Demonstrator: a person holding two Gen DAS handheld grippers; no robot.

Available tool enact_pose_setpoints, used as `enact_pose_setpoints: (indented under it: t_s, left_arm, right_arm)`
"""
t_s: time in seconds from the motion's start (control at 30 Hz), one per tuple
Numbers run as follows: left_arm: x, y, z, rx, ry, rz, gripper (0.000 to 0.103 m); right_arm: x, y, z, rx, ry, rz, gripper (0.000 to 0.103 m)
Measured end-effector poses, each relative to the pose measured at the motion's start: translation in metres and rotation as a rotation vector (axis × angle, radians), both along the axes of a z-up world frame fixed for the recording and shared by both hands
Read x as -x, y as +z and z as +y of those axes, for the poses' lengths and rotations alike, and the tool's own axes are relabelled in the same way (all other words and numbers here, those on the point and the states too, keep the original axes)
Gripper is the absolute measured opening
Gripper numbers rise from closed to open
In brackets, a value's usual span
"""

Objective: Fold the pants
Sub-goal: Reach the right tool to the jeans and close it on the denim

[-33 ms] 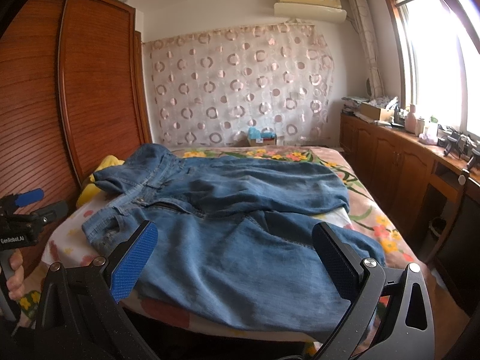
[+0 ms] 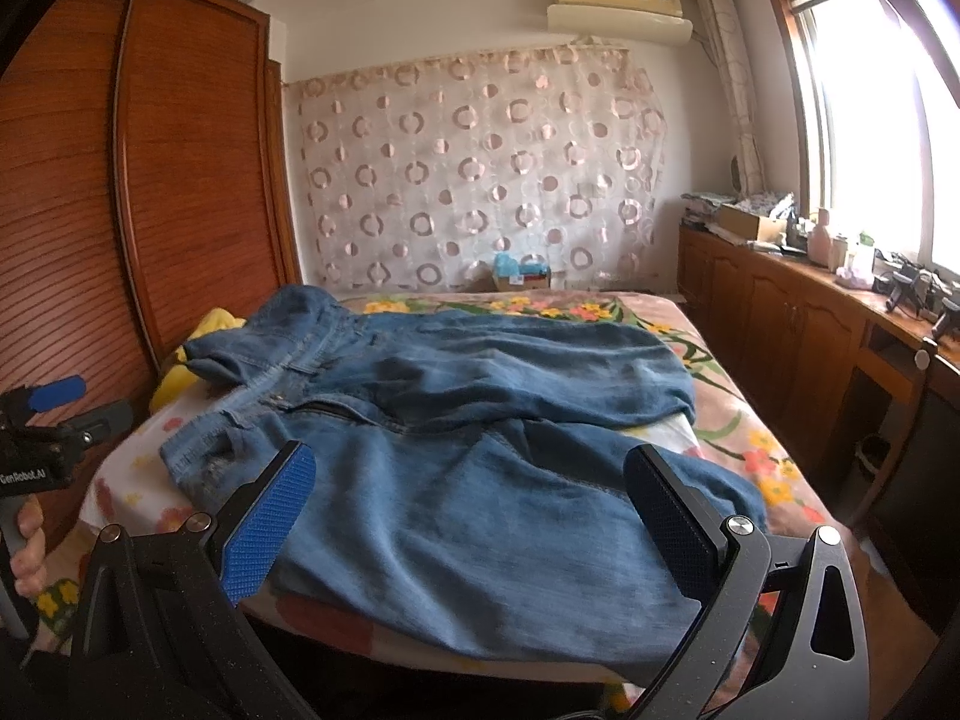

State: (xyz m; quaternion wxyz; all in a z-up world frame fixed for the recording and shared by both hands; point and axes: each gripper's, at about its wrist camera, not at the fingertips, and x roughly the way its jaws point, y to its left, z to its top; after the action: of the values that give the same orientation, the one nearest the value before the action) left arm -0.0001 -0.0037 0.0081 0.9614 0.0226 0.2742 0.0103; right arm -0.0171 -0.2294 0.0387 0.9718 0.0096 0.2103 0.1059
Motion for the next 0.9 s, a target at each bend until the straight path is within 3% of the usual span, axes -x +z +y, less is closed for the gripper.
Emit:
enact_pose_setpoints:
  t_s: [0.1,0.43,0.6,0.9]
  left_arm:
    - [-0.005,-0.009,0.000,0.035,-0.045,-0.004,0.103]
    - [-0.029,-0.042,0.012,0.051,-0.033,0.067,0.103]
    - [-0.035,-0.052,0.012,0.059,-0.036,0.084,0.103]
    - [-0.035,-0.055,0.016,0.058,-0.032,0.099,0.103]
  right_arm:
    - [-0.004,-0.008,-0.015,0.001,-0.011,0.027,0.103]
    - [-0.011,-0.050,-0.080,0.054,-0.117,0.162,0.103]
    - [-0.012,-0.070,-0.106,0.032,-0.147,0.224,0.103]
    - [-0.005,-0.098,-0.113,0.033,-0.109,0.316,0.099]
